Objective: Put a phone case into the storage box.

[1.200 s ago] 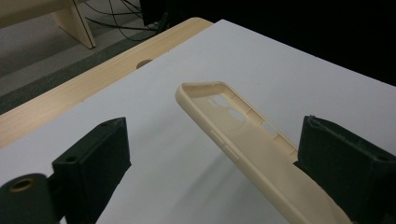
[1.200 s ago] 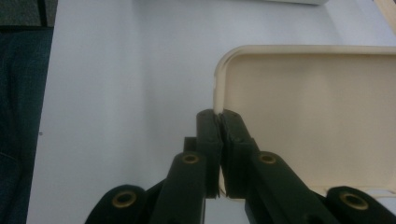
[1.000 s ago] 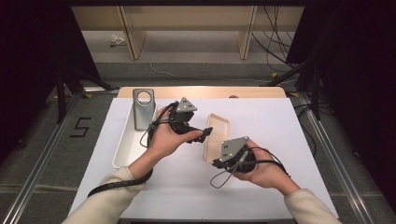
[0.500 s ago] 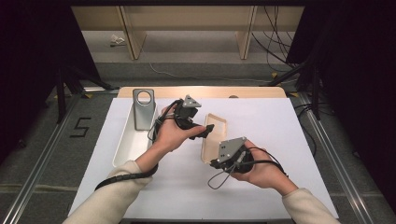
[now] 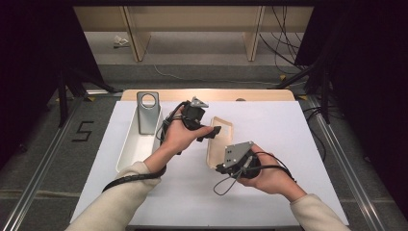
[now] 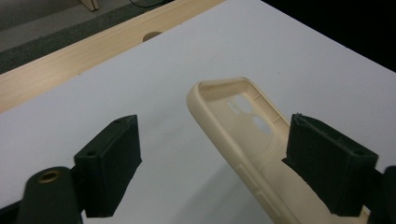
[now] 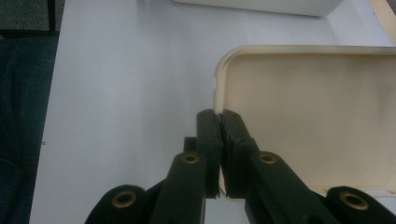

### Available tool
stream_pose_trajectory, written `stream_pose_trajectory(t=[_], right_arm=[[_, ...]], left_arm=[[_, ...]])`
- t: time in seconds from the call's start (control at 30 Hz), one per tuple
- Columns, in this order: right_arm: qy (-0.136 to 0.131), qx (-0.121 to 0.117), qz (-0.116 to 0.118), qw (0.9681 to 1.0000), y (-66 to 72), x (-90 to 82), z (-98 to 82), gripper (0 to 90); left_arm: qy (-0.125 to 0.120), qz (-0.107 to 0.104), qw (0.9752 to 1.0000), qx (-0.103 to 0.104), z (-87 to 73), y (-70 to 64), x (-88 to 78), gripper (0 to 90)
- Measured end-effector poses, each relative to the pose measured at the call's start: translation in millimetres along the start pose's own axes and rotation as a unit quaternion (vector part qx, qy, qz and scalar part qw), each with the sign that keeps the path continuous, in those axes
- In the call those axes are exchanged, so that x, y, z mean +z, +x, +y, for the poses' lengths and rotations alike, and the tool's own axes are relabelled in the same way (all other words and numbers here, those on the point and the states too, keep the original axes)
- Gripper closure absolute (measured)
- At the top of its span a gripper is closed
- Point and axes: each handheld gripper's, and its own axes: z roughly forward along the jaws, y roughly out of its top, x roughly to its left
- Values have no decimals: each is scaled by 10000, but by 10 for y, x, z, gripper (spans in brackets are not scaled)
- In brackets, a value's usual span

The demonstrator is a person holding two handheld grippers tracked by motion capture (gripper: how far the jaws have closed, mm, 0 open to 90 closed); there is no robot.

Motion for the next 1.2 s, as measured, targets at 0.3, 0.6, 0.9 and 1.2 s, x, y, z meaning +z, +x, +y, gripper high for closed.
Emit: stream_pose_trajectory(t=[0.3,0.6,0.9,1.2], right_arm=[[5,-32,2,10000,13,3,12,877],[54,-127,-38,9999,28,9,22,877],[105,-185,-25,9998,42,38,27,878],[185,-172,-42,9997,42,91,13,881]], left_arm=[[94,-24,9995,-300,5,39,42,385],[259,-124,9966,-770,-26,56,72,602],[112,-330,9933,-1101,6,25,23,706],[-141,-563,9912,-1186,76,-90,-45,810]])
